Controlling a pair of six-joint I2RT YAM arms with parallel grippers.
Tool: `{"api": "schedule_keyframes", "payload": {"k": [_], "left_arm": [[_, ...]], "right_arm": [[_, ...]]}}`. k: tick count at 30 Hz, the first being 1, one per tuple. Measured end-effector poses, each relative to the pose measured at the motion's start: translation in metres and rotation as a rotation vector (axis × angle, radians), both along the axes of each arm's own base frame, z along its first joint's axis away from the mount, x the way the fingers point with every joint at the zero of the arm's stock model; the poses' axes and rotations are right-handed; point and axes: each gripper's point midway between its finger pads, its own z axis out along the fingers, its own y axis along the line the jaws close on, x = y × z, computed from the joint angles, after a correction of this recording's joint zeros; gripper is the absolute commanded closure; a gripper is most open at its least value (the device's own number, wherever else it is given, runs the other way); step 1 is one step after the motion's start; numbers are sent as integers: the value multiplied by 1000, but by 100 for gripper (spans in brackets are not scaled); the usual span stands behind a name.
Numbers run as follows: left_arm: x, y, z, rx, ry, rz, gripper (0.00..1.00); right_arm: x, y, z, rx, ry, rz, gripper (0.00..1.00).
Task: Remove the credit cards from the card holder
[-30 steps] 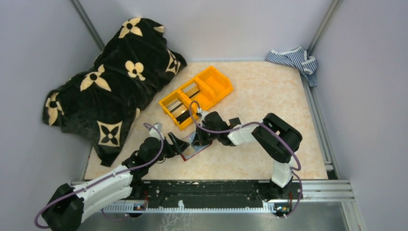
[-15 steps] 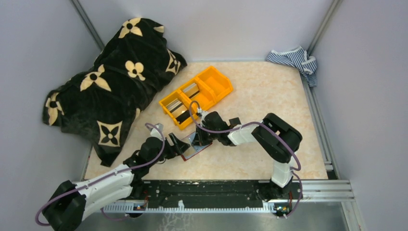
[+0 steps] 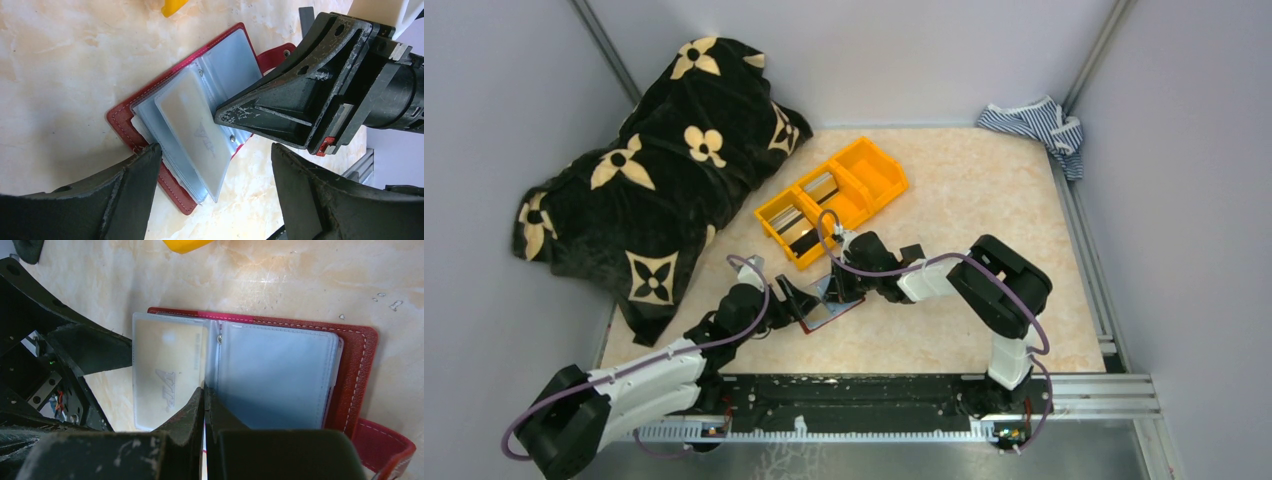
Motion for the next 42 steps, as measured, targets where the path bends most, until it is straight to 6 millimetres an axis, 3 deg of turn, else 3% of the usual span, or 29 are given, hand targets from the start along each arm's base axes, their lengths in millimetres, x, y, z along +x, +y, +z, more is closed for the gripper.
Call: {"api": "schedule_keyframes", "payload": {"k": [14, 28, 42], "left_arm": [[10, -3, 0, 11, -16, 18, 14], [35, -37, 9, 4, -38, -50, 15], [40, -50, 18, -42, -78, -84, 15]], "right_arm": [[-1, 1, 0, 14, 7, 14, 100], [-1, 1, -1, 14, -9, 38, 100], [-1, -9, -2, 40, 1, 29, 100]]}}
